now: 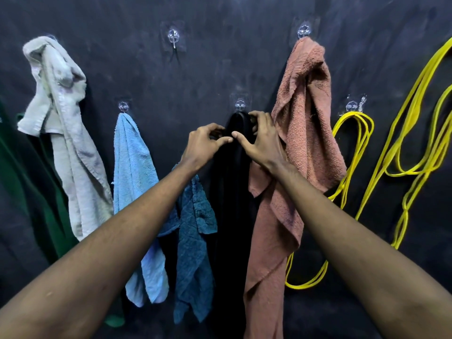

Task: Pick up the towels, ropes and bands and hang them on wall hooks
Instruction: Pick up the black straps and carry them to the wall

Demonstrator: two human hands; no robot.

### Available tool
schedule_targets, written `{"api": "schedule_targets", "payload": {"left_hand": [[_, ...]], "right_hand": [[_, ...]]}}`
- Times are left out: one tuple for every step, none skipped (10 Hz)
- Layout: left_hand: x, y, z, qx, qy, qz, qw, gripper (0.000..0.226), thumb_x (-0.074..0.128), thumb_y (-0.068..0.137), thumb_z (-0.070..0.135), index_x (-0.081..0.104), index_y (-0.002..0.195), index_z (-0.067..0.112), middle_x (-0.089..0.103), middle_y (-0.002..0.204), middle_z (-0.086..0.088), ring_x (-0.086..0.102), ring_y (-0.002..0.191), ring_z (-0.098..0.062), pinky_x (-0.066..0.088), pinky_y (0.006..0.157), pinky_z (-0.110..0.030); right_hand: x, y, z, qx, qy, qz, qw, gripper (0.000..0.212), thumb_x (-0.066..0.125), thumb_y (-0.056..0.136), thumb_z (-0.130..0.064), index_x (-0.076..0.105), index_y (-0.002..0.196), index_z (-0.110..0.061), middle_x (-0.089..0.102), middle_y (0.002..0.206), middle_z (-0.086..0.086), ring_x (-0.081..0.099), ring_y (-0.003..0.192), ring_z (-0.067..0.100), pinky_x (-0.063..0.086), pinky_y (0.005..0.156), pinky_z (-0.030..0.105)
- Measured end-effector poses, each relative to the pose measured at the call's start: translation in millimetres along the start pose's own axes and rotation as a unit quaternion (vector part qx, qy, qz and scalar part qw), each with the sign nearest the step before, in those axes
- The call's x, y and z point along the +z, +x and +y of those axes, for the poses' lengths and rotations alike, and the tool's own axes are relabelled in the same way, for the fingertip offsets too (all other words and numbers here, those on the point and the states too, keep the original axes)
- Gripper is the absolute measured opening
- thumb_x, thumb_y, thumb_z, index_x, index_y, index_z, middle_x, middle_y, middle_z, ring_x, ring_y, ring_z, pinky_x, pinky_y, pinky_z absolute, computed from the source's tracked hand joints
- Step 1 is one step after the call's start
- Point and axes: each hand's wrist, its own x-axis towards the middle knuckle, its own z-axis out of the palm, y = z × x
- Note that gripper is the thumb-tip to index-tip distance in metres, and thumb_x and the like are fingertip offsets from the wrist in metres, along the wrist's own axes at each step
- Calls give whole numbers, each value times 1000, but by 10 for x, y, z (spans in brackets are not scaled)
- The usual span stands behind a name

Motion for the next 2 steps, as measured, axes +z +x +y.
{"api": "schedule_targets", "payload": {"left_hand": [[-2, -138, -86, -3, -20, 8, 1000, 30, 66, 87, 47, 72, 105, 24, 73, 92, 8, 69, 83, -3, 54, 84, -22], [-76, -187, -146, -17, -37, 33, 999, 26, 59, 91, 42, 71, 105, 24, 73, 92, 7, 70, 84, -5, 55, 87, -27]], "right_hand": [[23, -165, -16, 6, 18, 21, 1000, 55, 70, 86, -39, 53, 124, -2, 53, 116, 11, 57, 103, 18, 51, 91, 24], [40, -214, -20, -9, 4, 40, 999, 52, 66, 89, -32, 52, 128, 0, 55, 121, 12, 55, 112, 21, 45, 103, 29]]}}
